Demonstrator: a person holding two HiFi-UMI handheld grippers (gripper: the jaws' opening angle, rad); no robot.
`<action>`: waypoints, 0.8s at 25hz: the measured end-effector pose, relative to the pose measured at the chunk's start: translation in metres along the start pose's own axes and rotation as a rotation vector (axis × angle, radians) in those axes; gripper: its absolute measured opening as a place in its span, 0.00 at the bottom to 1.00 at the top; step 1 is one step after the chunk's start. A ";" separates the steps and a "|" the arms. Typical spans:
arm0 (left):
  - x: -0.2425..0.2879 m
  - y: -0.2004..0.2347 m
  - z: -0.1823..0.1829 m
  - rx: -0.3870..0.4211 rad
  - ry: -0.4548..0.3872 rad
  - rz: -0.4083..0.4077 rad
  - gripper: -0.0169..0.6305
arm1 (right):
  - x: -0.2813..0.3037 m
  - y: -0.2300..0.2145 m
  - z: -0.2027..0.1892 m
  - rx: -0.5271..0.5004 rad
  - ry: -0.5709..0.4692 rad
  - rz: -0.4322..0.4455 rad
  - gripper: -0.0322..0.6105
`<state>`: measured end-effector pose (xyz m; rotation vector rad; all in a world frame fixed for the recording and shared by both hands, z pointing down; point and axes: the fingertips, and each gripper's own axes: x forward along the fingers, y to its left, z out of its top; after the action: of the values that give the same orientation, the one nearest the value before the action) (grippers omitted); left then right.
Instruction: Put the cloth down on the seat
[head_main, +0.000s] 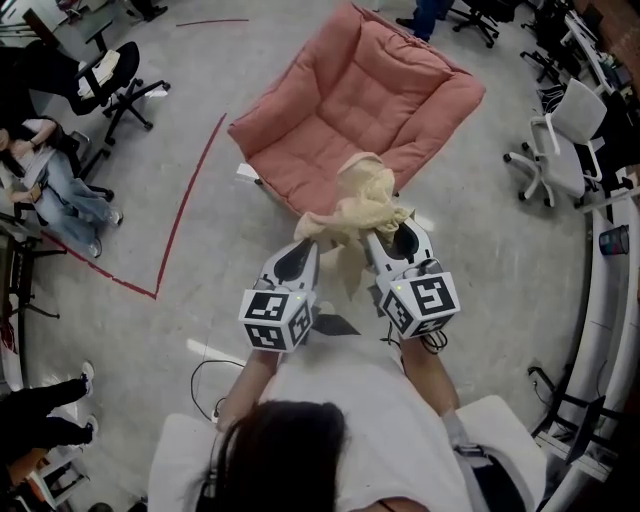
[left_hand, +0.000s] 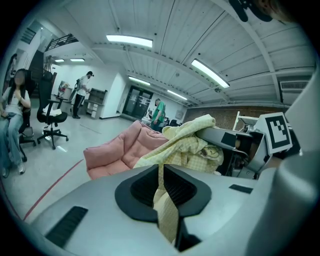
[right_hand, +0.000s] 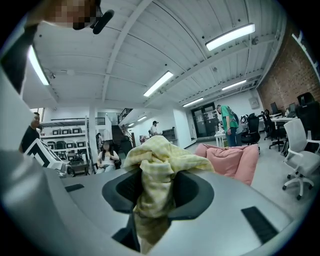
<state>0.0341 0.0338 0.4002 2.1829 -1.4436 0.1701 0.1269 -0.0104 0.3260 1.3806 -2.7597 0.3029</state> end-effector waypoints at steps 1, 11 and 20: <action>0.004 0.001 0.001 0.001 -0.002 0.003 0.11 | 0.004 -0.003 0.000 -0.001 -0.002 0.005 0.29; 0.025 0.020 0.015 -0.004 -0.006 0.029 0.09 | 0.032 -0.010 -0.002 0.010 0.021 0.014 0.29; 0.061 0.049 0.034 -0.016 0.015 0.015 0.08 | 0.076 -0.025 0.010 -0.004 -0.002 -0.002 0.29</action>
<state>0.0107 -0.0473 0.4110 2.1542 -1.4485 0.1793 0.1014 -0.0867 0.3294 1.3839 -2.7584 0.2956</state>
